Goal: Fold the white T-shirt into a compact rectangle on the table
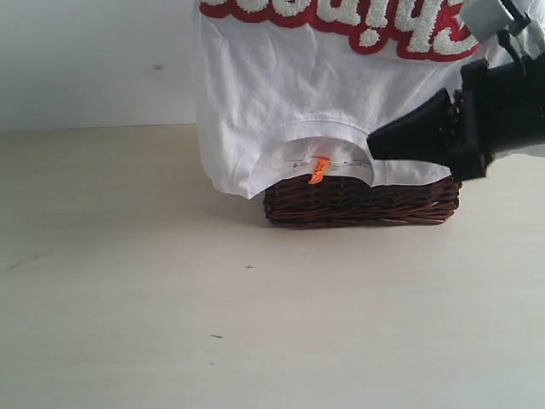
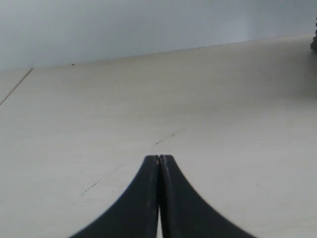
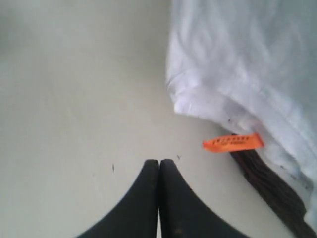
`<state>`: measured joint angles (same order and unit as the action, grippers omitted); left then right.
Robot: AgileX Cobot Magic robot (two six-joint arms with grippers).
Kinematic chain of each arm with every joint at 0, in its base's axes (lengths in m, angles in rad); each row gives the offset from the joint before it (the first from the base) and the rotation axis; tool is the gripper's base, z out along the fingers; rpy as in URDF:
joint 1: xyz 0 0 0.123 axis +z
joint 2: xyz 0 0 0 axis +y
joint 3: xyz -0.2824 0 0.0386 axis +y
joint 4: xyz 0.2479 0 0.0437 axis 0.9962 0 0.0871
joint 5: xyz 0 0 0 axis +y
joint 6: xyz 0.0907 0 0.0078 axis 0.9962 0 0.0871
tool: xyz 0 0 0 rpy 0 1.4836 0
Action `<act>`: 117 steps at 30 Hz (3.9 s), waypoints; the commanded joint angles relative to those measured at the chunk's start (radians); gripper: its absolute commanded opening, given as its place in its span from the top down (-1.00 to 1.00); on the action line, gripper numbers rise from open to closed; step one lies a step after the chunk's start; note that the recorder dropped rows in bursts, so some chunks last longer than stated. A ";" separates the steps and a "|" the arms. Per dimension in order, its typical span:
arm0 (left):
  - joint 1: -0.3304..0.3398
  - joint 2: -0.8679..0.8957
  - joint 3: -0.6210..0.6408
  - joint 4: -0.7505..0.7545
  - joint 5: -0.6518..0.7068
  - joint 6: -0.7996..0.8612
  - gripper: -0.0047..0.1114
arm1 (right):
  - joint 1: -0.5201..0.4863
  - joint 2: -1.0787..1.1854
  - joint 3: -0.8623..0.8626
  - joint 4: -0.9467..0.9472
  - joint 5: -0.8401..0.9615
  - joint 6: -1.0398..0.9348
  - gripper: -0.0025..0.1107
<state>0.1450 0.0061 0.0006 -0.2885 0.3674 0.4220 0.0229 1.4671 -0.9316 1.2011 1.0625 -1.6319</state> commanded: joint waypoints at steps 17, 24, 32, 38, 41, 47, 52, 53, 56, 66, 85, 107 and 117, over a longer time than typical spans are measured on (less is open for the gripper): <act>-0.005 -0.006 -0.001 -0.003 -0.004 0.001 0.92 | -0.310 0.056 0.109 -0.157 -0.390 0.143 -0.71; -0.005 -0.006 -0.001 -0.003 -0.004 0.001 0.92 | -0.310 0.127 0.109 0.289 -0.428 -0.065 -0.71; -0.005 -0.006 -0.001 -0.003 -0.004 0.001 0.92 | -0.308 0.143 0.109 0.368 -0.394 -0.090 -0.12; -0.005 -0.006 -0.001 -0.003 -0.004 0.001 0.92 | -0.308 0.143 0.109 0.358 -0.364 -0.092 0.87; -0.005 -0.006 -0.001 -0.003 -0.004 0.001 0.92 | -0.308 0.131 0.109 0.333 -0.329 -0.092 0.96; -0.005 -0.006 -0.001 -0.003 -0.004 0.001 0.92 | -0.308 0.024 0.109 0.212 -0.177 -0.025 0.96; -0.005 -0.006 -0.001 -0.003 -0.004 0.001 0.92 | -0.308 -0.081 0.109 0.188 -0.023 -0.070 0.96; -0.005 -0.006 -0.001 -0.003 -0.004 0.001 0.92 | -0.308 -0.083 0.109 0.169 0.022 -0.108 0.95; -0.005 -0.006 -0.001 -0.003 -0.004 0.001 0.92 | -0.276 -0.034 0.109 0.007 0.159 -0.234 0.60; -0.005 -0.006 -0.001 -0.003 -0.004 0.001 0.92 | -0.173 0.292 0.141 0.226 -0.088 -0.161 -0.15; -0.005 -0.006 -0.001 -0.003 -0.004 0.001 0.92 | -0.173 0.452 0.032 0.543 -0.011 -0.066 0.13; -0.005 -0.006 -0.001 -0.003 -0.004 0.001 0.92 | -0.173 0.274 0.005 0.478 0.159 0.056 0.96; -0.005 -0.006 -0.001 -0.003 -0.004 0.001 0.92 | -0.173 0.012 0.005 0.503 0.159 0.143 0.96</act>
<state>0.1450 0.0061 0.0006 -0.2885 0.3674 0.4220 -0.1527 1.5504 -0.9211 1.6336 1.1992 -1.4938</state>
